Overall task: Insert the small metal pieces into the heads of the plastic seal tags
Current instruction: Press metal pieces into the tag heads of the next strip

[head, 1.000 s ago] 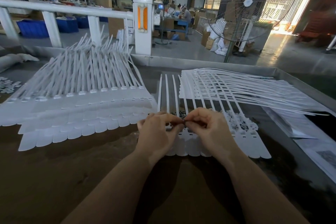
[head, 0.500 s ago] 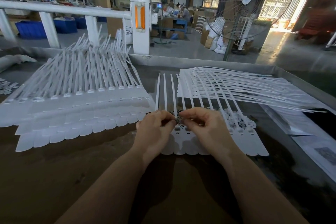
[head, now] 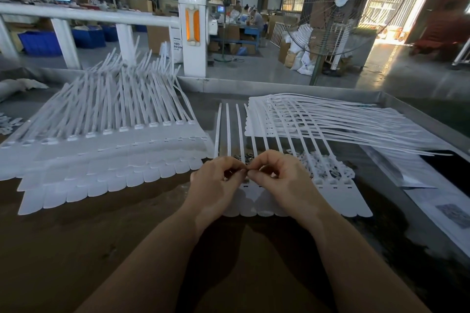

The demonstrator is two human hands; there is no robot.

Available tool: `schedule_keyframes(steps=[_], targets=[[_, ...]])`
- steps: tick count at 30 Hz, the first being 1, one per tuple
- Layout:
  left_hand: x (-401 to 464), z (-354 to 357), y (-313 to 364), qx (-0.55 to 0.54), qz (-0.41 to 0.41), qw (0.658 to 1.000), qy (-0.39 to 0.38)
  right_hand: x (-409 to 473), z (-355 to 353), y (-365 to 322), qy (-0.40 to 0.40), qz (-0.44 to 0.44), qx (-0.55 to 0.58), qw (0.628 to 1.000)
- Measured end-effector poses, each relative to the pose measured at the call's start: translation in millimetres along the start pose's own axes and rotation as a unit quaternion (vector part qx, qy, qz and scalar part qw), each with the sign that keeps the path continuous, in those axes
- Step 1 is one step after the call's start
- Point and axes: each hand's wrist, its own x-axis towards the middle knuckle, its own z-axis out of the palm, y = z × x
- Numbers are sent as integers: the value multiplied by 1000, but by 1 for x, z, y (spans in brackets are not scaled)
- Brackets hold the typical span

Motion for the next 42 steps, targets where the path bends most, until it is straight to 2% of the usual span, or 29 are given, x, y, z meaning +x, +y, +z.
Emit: schedule_keyframes(steps=[5,14,22,26,29,34,38,42], targets=[[1,1,-4,-1,-5,1000,18,1,-4,1,37,2,50,998],[-3,-3,2,-57,25,998,21,2,-2,2,22,1,51,998],[-2,-5,4,-111,17,994,6,2,-4,2,10,-8,57,998],[0,-4,1,-105,0,994,29,2,-8,3,68,-3,60,996],[0,-1,0,-74,-10,997,28,3,-14,6,126,-5,6,992],[1,1,-4,-53,-21,998,18,5,-25,14,150,10,-91,984],[1,2,-3,-45,-21,999,14,4,-30,18,131,38,-153,979],[1,1,-3,-36,-10,999,5,5,-28,17,75,45,-214,973]])
